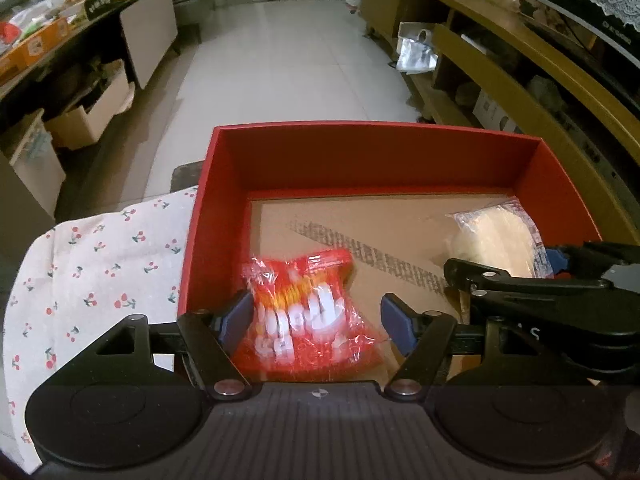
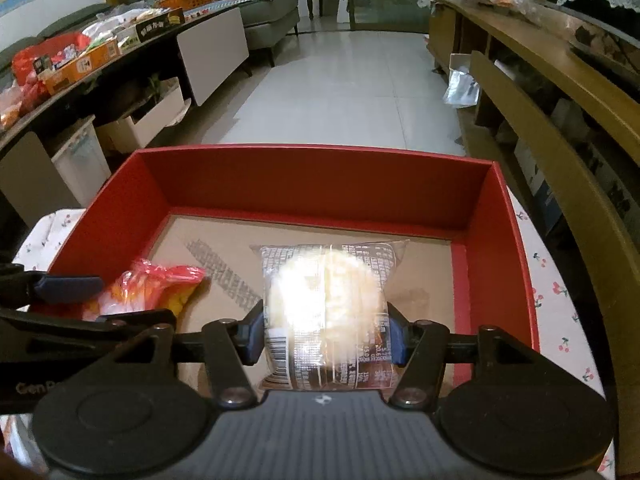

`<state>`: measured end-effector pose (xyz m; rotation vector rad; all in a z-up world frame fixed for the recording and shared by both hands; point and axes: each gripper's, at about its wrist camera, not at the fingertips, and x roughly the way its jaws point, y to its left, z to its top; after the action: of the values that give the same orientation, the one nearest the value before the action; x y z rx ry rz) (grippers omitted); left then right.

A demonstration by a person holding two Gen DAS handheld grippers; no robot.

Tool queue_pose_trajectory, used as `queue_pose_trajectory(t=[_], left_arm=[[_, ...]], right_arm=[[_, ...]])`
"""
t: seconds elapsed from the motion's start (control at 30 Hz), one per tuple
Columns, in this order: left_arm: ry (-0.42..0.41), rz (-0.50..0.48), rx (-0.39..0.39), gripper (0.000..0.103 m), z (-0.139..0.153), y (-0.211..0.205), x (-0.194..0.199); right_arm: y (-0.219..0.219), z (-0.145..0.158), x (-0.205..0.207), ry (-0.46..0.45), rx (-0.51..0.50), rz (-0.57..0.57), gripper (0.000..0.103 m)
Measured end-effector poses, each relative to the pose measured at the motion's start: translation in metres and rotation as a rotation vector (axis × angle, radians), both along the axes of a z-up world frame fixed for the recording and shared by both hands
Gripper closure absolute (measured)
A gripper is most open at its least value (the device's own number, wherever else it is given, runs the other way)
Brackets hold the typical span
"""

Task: Organize snacks
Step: 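Carry both packets over the red box and open both grippers, then move back to the table and grasp the brown bread packet with right gripper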

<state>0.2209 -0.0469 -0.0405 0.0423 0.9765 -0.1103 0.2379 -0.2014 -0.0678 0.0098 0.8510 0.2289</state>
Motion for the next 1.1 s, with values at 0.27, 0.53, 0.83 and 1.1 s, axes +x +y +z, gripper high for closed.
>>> queue_pose_trajectory(t=[0.27,0.53,0.83,1.1], left_arm=[[-0.015,0.003,-0.024,0.025,0.016,0.008,-0.005],[-0.068,-0.002,-0.076,0.018,0.047,0.026,-0.037],[-0.067,0.009,-0.133,0.014,0.061,0.068,-0.082],[-0.033,-0.008,-0.119,0.012,0.049,0.088,-0.098]], right_arm=[[0.005,0.023,-0.013,-0.073,-0.048,0.014,0.03],[0.014,0.064,-0.049,-0.123,-0.026,0.044,0.028],[0.037,0.07,-0.113,-0.089,-0.008,0.178,0.023],[0.062,0.035,-0.123,0.053,-0.023,0.358,0.02]])
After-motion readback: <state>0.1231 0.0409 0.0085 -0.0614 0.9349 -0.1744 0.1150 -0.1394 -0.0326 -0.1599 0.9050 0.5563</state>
